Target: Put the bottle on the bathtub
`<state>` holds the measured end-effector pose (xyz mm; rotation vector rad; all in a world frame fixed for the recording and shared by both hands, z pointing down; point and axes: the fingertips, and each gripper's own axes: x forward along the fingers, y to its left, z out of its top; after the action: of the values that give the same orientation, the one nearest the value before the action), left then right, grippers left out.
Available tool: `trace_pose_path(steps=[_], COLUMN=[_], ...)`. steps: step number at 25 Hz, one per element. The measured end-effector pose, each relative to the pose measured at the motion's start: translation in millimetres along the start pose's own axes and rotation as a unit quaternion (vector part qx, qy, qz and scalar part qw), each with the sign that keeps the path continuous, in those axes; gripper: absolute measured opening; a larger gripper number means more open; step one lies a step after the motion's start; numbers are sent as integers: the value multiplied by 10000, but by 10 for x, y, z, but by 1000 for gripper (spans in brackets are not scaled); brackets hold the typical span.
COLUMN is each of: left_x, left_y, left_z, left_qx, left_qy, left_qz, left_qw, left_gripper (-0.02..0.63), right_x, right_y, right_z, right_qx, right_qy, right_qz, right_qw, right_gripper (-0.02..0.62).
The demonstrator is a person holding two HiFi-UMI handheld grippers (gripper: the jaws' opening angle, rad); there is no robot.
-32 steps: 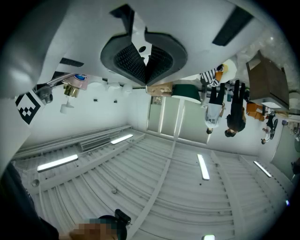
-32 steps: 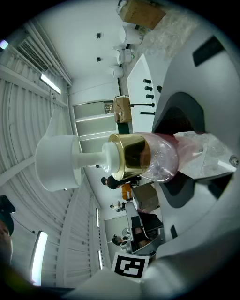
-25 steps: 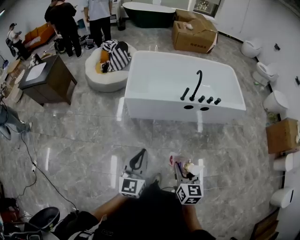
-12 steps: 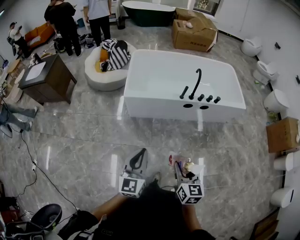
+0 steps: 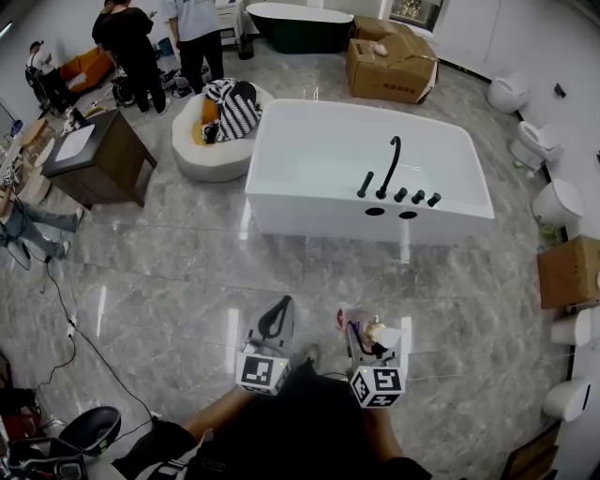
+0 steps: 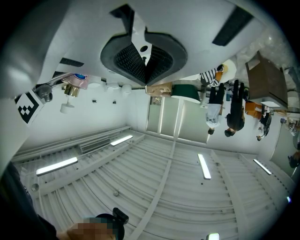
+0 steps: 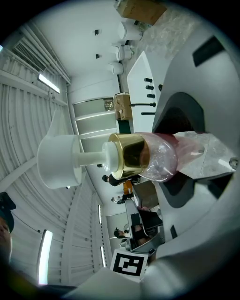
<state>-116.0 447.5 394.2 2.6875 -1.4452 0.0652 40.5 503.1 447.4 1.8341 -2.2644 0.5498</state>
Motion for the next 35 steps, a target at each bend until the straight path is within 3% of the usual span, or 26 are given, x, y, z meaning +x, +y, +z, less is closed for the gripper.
trace_pose_path(steps=[8, 20, 35], left_x=[111, 549, 1908], left_y=[-339, -319, 537], left_z=[-95, -192, -44], left_qx=[-56, -68, -197], left_qy=[-54, 31, 60], left_qz=[93, 240, 42], left_qw=[9999, 9997, 9998], left_gripper=[16, 15, 15], right_x=[-19, 264, 1564], right_y=[-303, -640, -860], right_z=[-50, -16, 532], right_qx=[-149, -77, -49], right_qy=[-20, 29, 180], right_qz=[234, 256, 77], right_qw=[9996, 9996, 9998], right_gripper=[222, 222, 222])
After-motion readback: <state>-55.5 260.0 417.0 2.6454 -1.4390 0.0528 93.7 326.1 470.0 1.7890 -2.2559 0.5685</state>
